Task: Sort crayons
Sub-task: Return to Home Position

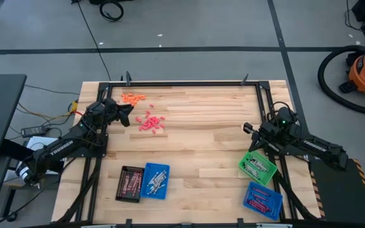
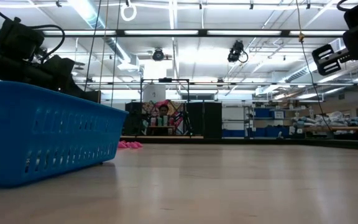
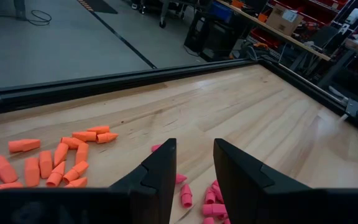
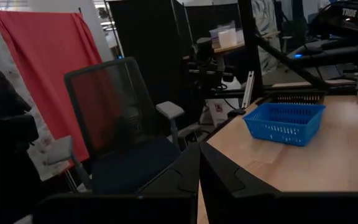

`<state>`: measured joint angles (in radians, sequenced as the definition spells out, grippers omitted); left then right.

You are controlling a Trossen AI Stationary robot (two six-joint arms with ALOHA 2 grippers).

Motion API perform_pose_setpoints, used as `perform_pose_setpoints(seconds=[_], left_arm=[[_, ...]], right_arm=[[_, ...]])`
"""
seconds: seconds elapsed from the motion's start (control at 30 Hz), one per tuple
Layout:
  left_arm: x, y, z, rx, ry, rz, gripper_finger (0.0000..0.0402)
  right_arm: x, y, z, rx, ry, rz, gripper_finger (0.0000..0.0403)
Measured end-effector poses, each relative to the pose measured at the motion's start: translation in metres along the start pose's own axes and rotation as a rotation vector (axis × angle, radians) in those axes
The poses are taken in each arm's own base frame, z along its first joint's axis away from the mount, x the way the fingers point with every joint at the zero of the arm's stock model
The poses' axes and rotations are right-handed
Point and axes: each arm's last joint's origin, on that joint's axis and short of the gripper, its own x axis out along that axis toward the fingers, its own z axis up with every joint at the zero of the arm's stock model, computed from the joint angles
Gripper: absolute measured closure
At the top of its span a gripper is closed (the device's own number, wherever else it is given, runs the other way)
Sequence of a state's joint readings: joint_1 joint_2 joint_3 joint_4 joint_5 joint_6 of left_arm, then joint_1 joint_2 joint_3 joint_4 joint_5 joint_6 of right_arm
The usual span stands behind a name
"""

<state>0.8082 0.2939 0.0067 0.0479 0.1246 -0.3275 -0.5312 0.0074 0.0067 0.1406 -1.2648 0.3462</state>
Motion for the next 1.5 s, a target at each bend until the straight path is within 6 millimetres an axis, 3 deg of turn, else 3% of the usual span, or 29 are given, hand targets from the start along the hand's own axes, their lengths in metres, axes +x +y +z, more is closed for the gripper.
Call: perform_pose_setpoints(seconds=[0.37,0.57,0.63,0.8,1.07,1.2,1.5], left_arm=[[0.000,0.000,0.000,0.000,0.000,0.000,0.0285],[0.000,0.000,0.000,0.000,0.000,0.000,0.0285],[0.000,0.000,0.000,0.000,0.000,0.000,0.0285],[0.000,0.000,0.000,0.000,0.000,0.000,0.0285],[0.000,0.000,0.000,0.000,0.000,0.000,0.0285],[0.000,0.000,0.000,0.000,0.000,0.000,0.0285],[0.000,0.000,0.000,0.000,0.000,0.000,0.0285]], right_arm=[[0.000,0.000,0.000,-0.001,0.000,-0.001,0.0385],[0.000,-0.003,0.001,-0.009,-0.036,-0.100,0.0385],[-0.001,-0.005,0.003,-0.071,-0.063,-0.182,0.0385],[-0.005,-0.013,0.012,-0.247,-0.191,-0.581,0.0385],[-0.015,-0.021,0.016,-0.349,-0.259,-1.044,0.0385],[-0.018,-0.022,0.016,-0.363,-0.268,-1.143,0.0385],[-0.018,-0.022,0.016,-0.364,-0.267,-1.142,0.0385]])
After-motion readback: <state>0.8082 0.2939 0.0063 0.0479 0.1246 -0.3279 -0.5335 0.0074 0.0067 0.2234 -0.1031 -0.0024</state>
